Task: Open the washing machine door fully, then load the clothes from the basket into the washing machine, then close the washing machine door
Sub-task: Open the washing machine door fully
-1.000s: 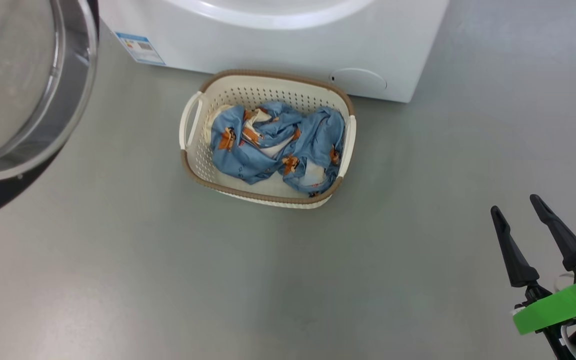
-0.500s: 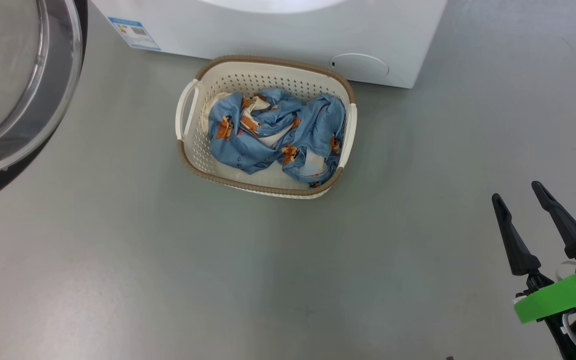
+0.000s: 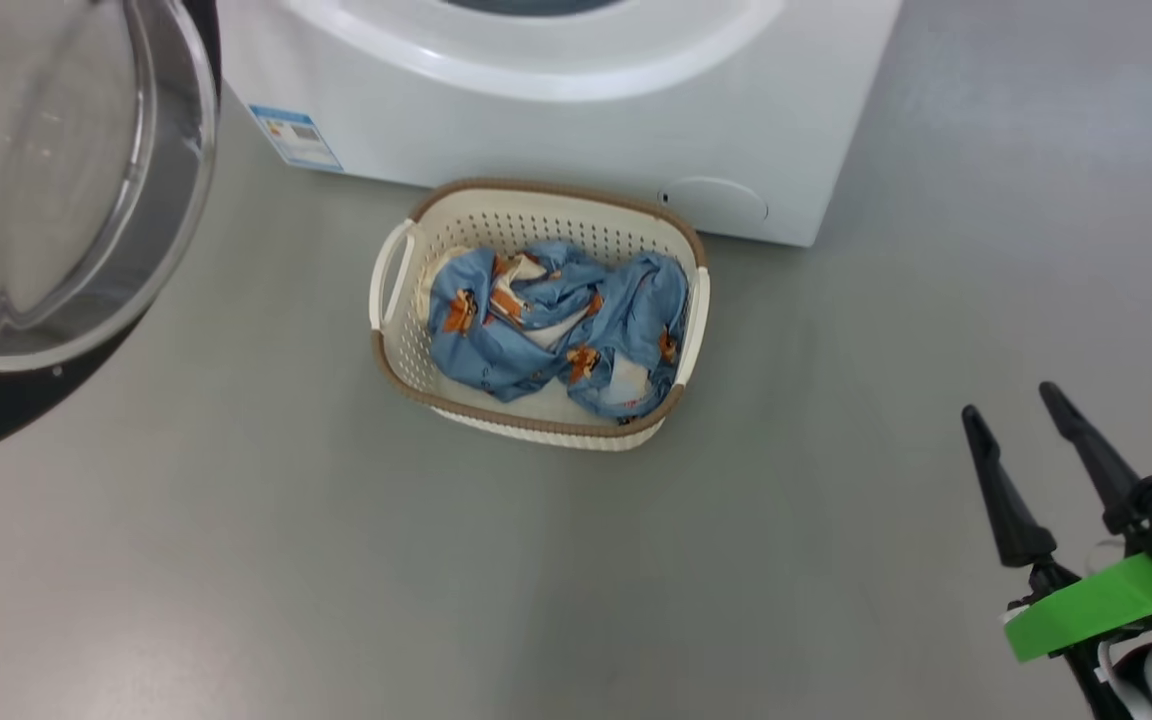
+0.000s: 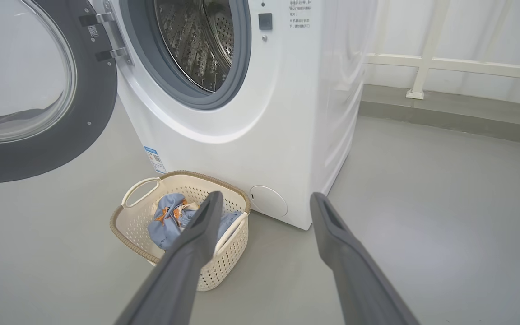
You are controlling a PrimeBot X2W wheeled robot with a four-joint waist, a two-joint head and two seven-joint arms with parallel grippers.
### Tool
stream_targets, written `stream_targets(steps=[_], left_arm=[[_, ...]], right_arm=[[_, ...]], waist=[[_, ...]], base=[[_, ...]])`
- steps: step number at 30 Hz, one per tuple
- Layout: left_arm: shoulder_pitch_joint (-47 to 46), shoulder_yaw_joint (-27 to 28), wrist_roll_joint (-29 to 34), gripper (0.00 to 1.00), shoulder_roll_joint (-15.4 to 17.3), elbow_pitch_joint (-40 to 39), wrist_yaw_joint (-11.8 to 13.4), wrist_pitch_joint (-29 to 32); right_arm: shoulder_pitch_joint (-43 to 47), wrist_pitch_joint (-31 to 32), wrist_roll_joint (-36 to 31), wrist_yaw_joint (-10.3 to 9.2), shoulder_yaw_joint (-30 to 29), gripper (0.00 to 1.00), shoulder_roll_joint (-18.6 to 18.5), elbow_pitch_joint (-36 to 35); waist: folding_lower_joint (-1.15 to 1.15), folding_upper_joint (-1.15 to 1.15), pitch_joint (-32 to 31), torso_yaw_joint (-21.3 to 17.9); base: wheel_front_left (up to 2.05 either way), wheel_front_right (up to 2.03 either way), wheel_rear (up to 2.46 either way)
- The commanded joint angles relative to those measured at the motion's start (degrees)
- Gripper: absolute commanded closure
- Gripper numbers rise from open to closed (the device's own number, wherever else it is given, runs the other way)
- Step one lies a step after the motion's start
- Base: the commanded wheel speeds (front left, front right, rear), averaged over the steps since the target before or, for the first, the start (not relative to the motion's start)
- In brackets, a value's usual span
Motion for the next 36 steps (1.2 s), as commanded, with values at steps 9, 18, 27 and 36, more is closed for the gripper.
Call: stream_targets(steps=[9, 18, 27, 36], left_arm=[[6.65, -0.53, 1.70, 1.00, 0.34, -5.69, -2.01, -0.36], [13.39, -3.95, 2.89, 0.51, -1.49, -10.20, -3.40, -0.36], [20.45, -8.00, 2.71, 0.00, -4.07, -16.57, -3.78, -0.36], [24.90, -14.83, -0.59, 0.00, -5.22, -20.65, -3.85, -0.36]], right_arm=[[2.71, -0.69, 0.81, 0.26, 1.39, 0.00, 0.98, -0.18], [5.62, -0.69, 1.21, 0.26, 0.81, 0.00, 2.85, -0.08], [7.84, -0.69, 1.24, 0.26, -0.23, 0.00, 4.10, -0.40], [8.71, -0.69, 1.17, 0.26, -0.25, 0.00, 4.34, -0.50]], waist=[[0.00, 0.00, -7.44, 0.78], [0.00, 0.00, -12.43, -0.26], [0.00, 0.00, -15.09, -3.16], [0.00, 0.00, -16.67, -7.53]], base=[[0.00, 0.00, 0.00], [0.00, 0.00, 0.00], [0.00, 0.00, 0.00], [0.00, 0.00, 0.00]])
